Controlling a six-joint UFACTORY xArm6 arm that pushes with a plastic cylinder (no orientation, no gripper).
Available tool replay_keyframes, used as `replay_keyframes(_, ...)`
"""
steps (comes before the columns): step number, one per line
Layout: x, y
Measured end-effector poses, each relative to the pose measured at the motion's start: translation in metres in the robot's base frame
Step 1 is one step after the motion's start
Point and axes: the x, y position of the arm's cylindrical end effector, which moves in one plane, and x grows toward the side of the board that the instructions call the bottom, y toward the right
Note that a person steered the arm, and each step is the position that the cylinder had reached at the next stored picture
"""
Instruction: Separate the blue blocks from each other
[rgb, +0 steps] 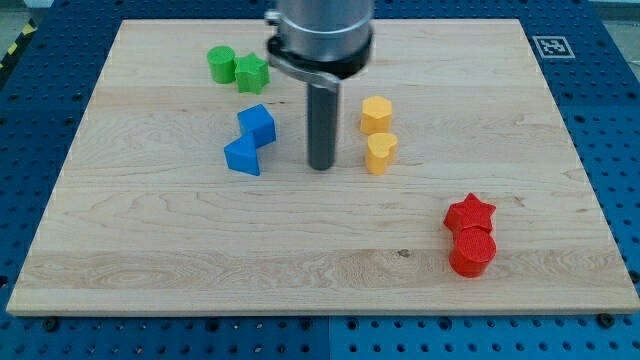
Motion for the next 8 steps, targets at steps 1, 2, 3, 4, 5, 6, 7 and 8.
replay_keyframes(1, -0.016, -0.031)
replay_keyframes(2, -0.028, -0.056)
replay_keyframes(3, -0.039, -0.083)
replay_keyframes(4, -0.04, -0.083)
replay_keyframes(5, -0.04, -0.088)
replay_keyframes(6, -0.043, -0.105)
replay_keyframes(7, -0.051, -0.105)
replay_keyframes(8, -0.066, -0.105)
